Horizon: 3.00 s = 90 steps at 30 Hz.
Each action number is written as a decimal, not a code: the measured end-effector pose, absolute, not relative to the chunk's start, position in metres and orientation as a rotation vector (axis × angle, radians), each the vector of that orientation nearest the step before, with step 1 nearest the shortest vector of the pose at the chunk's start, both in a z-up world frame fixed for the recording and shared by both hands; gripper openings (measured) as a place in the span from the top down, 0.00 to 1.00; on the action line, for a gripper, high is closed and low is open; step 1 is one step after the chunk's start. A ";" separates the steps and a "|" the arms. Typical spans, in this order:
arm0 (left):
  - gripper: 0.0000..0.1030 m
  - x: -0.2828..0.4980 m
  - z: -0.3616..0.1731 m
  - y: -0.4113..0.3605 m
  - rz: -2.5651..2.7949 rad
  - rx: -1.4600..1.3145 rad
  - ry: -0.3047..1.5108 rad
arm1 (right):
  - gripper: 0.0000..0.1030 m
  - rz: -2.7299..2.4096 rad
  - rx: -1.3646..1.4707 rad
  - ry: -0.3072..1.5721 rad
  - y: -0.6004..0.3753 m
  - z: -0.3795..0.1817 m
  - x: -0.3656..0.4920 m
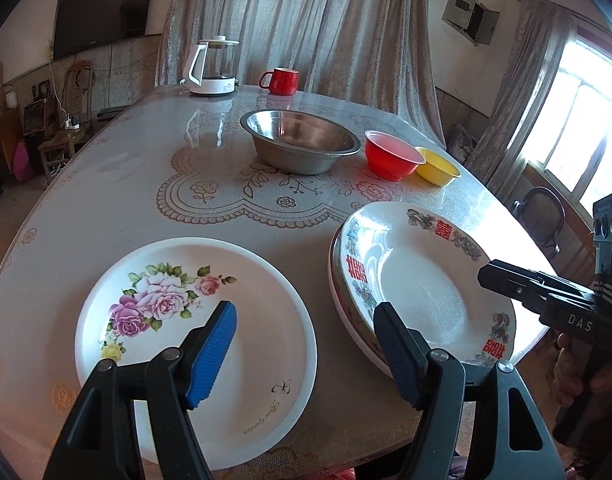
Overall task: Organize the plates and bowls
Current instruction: 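Move the right gripper to the white rose-print plate, then grasp the rim of the rose-print plate with the right gripper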
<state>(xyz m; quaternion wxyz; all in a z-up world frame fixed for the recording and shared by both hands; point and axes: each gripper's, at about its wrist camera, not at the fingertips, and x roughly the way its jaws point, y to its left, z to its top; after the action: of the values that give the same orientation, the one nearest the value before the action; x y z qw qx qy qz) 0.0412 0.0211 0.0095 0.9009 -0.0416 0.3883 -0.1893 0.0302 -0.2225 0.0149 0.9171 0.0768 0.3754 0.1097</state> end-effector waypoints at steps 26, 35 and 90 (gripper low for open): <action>0.19 0.045 -0.005 0.155 -0.101 -0.324 0.785 | 0.58 0.768 -0.018 0.907 -0.069 0.006 0.041; 0.33 0.048 -0.022 0.161 -0.156 -0.349 0.809 | 0.58 0.730 -0.083 1.017 -0.050 -0.013 0.042; 0.76 0.048 -0.035 0.153 -0.086 -0.421 0.780 | 0.57 0.452 -0.253 0.979 -0.002 -0.025 0.112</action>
<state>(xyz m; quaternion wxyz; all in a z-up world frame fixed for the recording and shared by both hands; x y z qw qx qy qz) 0.0476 0.1532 -0.0345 0.9025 -0.2036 0.3773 -0.0416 0.1123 -0.0019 -0.0251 0.8506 -0.1203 0.4647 0.2146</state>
